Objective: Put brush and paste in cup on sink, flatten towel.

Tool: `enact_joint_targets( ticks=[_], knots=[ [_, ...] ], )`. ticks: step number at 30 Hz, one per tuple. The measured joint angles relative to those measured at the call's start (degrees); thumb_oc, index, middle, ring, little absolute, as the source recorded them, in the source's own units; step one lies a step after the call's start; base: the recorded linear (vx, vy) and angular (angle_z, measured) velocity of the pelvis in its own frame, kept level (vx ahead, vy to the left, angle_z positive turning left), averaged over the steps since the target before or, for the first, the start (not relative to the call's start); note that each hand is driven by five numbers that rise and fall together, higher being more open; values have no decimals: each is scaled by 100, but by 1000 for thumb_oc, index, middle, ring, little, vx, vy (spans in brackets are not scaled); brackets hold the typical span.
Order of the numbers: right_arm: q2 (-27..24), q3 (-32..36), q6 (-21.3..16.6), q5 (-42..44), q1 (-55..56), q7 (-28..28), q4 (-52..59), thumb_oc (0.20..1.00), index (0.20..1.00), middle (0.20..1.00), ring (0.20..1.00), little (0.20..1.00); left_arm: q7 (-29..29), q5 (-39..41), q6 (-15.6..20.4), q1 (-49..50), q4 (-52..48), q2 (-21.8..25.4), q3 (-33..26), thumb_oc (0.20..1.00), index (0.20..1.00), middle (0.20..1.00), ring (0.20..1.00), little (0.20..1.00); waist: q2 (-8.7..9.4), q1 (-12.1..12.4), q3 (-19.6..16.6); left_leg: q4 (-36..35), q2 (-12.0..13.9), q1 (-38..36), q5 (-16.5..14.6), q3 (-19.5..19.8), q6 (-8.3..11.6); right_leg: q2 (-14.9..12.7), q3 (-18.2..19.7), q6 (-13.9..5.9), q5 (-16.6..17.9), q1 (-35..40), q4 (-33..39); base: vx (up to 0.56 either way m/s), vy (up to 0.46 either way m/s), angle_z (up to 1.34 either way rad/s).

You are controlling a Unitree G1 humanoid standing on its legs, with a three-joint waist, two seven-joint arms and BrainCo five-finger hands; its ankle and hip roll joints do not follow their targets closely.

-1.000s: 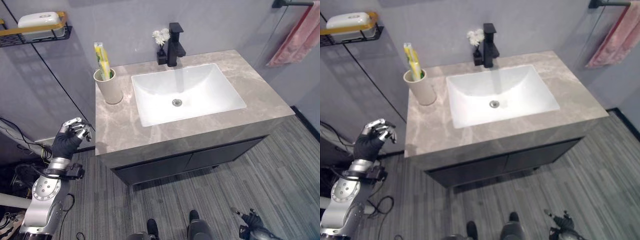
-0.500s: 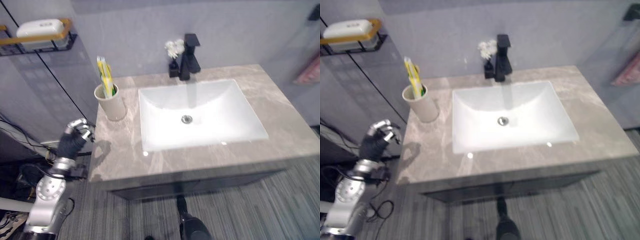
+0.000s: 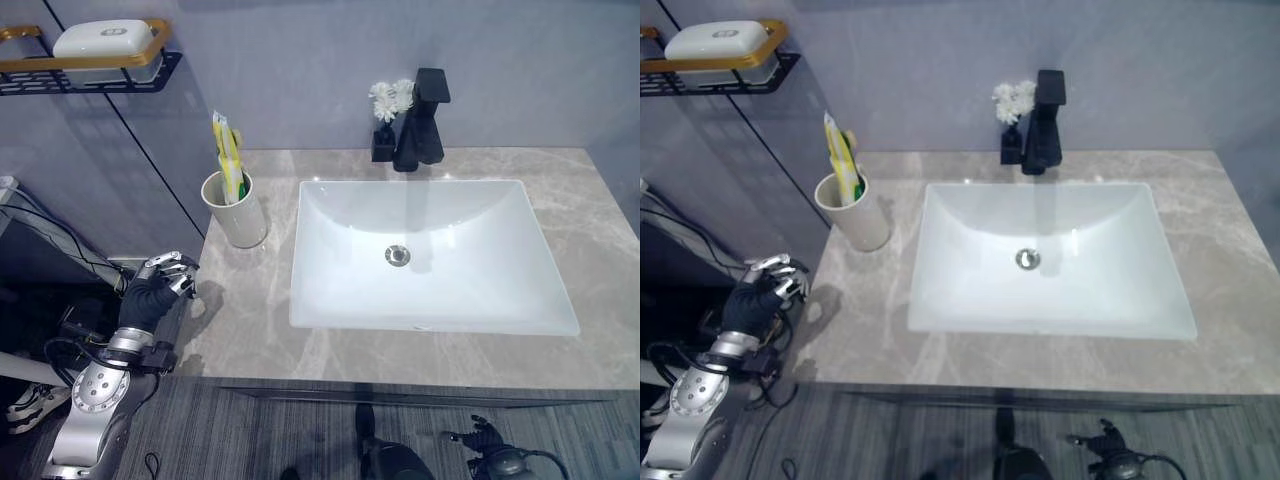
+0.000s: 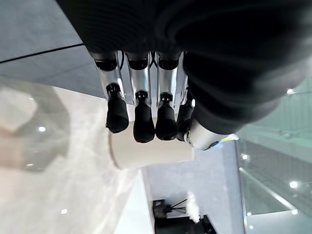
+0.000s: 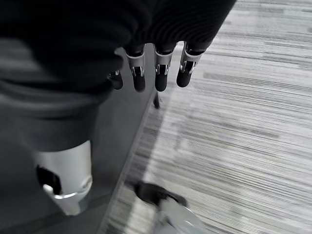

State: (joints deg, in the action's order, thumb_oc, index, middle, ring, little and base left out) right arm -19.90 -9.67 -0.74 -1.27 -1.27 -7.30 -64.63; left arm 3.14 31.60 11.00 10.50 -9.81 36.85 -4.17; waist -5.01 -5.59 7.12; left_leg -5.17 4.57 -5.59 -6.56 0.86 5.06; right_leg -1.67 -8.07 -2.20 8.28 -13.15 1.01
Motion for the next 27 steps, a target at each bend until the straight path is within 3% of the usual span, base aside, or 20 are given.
enact_joint_targets(
  ticks=[6,13,27],
  knots=[
    [6,103,70,27,79,-4,0,1000,1000,1000,1000,1000,-26,-21,-1,70,-9,120,44,200,200,200,200,200,-269,-22,70,-1,-97,384,43,-145,-89,-50,144,-8,87,-497,-89,-35,29,-12],
    [-60,68,120,-14,-123,-8,-263,1000,1000,1000,1000,1000,-138,-64,-31,-395,377,60,159,200,200,200,200,200,-517,-157,434,2,-69,583,65,-164,-79,-17,139,19,114,-710,-87,-8,-2,-1],
    [-94,179,176,133,-254,-104,-318,1000,1000,1000,1000,1000,-463,-85,-3,-1043,639,-219,156,200,200,200,200,200,-517,-185,524,-4,-57,693,70,-141,-71,-13,122,10,85,-787,-50,8,-24,1]
  ],
)
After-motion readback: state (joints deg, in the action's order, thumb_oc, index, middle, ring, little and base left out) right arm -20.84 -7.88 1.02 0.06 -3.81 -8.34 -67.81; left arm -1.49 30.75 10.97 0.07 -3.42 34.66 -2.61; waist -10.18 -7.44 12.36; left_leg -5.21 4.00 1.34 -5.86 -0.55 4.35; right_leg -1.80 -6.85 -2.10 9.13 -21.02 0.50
